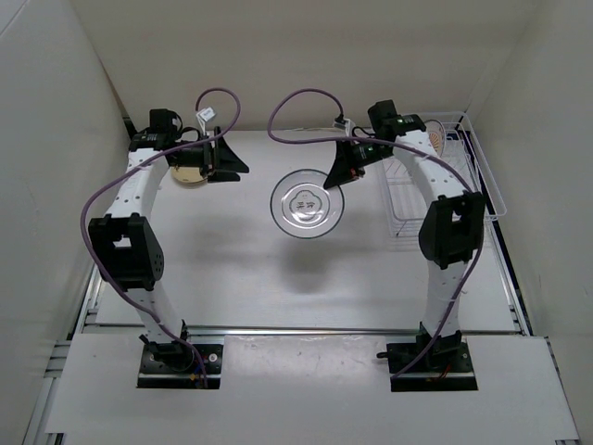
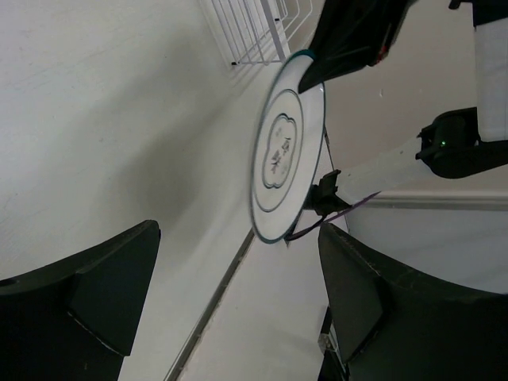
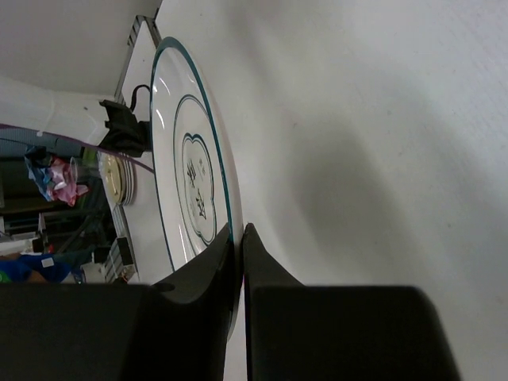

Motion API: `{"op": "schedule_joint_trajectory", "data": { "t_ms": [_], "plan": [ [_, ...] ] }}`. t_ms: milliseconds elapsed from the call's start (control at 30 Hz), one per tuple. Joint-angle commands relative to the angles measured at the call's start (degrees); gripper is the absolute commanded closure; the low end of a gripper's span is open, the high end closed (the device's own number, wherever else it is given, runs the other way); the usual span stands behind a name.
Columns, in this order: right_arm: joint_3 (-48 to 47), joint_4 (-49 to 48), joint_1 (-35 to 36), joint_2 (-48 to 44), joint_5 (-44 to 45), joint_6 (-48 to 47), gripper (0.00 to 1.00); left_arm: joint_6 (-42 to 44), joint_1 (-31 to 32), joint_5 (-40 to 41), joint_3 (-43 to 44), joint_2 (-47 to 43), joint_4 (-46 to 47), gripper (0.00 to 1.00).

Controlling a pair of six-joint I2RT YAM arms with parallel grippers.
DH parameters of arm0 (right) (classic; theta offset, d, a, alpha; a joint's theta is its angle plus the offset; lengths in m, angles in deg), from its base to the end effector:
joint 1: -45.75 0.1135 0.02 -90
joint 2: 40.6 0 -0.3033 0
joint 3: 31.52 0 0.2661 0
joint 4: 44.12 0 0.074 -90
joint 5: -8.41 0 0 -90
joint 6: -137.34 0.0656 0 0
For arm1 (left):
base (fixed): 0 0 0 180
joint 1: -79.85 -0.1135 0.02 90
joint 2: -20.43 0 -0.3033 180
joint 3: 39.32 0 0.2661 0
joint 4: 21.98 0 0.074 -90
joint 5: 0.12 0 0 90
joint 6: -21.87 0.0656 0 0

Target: Unload the plates from the dish rack

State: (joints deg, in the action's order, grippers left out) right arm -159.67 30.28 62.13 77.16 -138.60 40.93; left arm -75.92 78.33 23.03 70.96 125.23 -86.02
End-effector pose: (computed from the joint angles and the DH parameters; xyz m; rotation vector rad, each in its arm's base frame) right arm 0.4364 0.1856 0.3313 -0.7854 2.3422 1.3753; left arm 0.4159 -0.0493 0.3470 0.2340 2.2761 -1.5172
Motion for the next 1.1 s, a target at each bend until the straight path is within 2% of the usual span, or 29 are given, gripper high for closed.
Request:
{"op": "schedule_joint_trajectory", "data": {
  "t_ms": [0, 300, 400, 733, 867, 933, 967, 1000, 1067],
  "plan": [
    [-6.08, -2.82, 0.84, 2.38, -3.63, 1.13, 1.0, 1.46, 0.55, -0.66, 0.04, -0.47, 0.2, 0.09],
    [-8.2, -10.82, 1.37, 5.91, -1.26, 12.03, 1.0, 3.13, 0.55, 2.07, -1.1, 1.11, -1.55, 0.09],
    [-8.2, -13.46, 1.37, 7.66, -0.55, 16.77, 1.0, 3.75, 2.39, 3.66, -1.1, 2.25, -2.08, 0.09],
    [-11.19, -17.24, 1.37, 11.01, 1.03, 22.67, 1.0, 4.28, 7.14, 3.66, 3.2, 7.43, -2.08, 0.09],
    [-12.42, -18.38, 1.37, 12.32, 1.03, 24.69, 1.0, 3.75, 8.28, 3.66, 3.82, 9.9, -2.08, 0.15],
    [-12.95, -18.99, 1.37, 12.32, 1.03, 25.4, 1.0, 3.75, 8.81, 3.66, 4.35, 10.69, -2.08, 0.26],
    [-12.95, -19.0, 1.37, 12.85, 1.03, 25.92, 1.0, 3.75, 9.42, 3.66, 4.35, 11.39, -2.08, 0.34],
    [-12.95, -19.0, 1.37, 12.85, 1.03, 25.93, 1.0, 3.23, 9.43, 3.66, 5.05, 11.4, -2.08, 0.49],
    [-12.95, -19.0, 1.37, 12.85, 1.03, 25.93, 1.0, 3.22, 10.13, 3.66, 5.84, 12.71, -2.08, 0.63]
  ]
}}
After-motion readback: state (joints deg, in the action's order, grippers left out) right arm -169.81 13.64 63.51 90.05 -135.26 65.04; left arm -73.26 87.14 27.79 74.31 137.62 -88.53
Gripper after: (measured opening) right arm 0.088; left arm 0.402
